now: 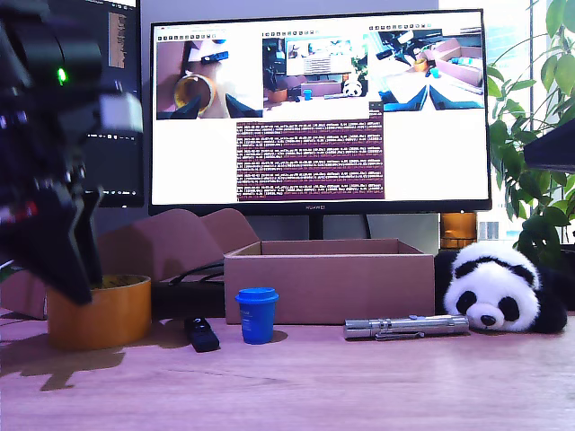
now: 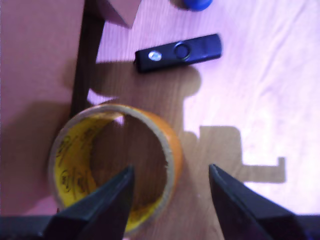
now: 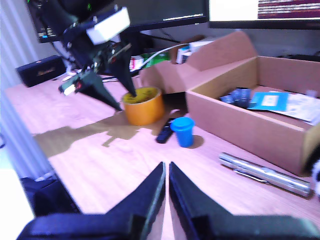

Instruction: Pick up the tape roll and place it inside the cardboard box

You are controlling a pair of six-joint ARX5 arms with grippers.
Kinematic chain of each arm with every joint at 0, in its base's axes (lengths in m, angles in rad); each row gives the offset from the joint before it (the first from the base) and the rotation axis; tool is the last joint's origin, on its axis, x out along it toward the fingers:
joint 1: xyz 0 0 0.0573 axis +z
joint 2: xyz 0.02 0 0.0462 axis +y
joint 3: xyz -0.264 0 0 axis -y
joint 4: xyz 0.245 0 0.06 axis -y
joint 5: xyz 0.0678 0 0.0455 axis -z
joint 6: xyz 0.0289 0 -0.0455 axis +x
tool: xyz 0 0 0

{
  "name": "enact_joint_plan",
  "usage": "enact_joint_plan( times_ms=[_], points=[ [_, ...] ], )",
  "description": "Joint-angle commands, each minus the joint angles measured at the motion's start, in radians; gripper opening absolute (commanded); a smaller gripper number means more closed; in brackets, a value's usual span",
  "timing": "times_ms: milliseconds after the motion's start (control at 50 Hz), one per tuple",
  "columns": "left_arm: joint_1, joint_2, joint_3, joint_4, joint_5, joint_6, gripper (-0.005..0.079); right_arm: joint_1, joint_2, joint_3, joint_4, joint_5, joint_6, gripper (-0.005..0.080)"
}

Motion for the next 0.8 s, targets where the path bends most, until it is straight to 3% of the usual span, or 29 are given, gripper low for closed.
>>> enact_joint_plan(
  times_ms=[0, 220, 280, 420, 780],
  points=[
    [-0.002, 0.026, -0.006, 0.006, -0.002, 0.004, 0.0428, 0.0, -0.006, 0.003, 0.003, 0.001, -0.004, -0.0013],
    [-0.003, 0.06, -0.006, 0.008, -0.007, 0.005, 0.0397, 0.0, -0.006, 0.003, -0.001, 0.001, -0.004, -0.0013],
    [-0.003, 0.059, -0.005, 0.007, -0.006, 0.005, 0.0312, 0.0, -0.006, 0.003, -0.002, 0.001, -0.004, -0.0013],
    [-0.004, 0.059, -0.005, -0.009, -0.005, 0.005, -0.0018, 0.0, -0.006, 0.003, -0.003, 0.002, -0.004, -0.0012],
    [-0.062, 0.033, -0.002, -0.106, -0.023, 0.005, -0.0019, 0.0, -0.006, 0.003, -0.003, 0.002, -0.004, -0.0013]
  ],
)
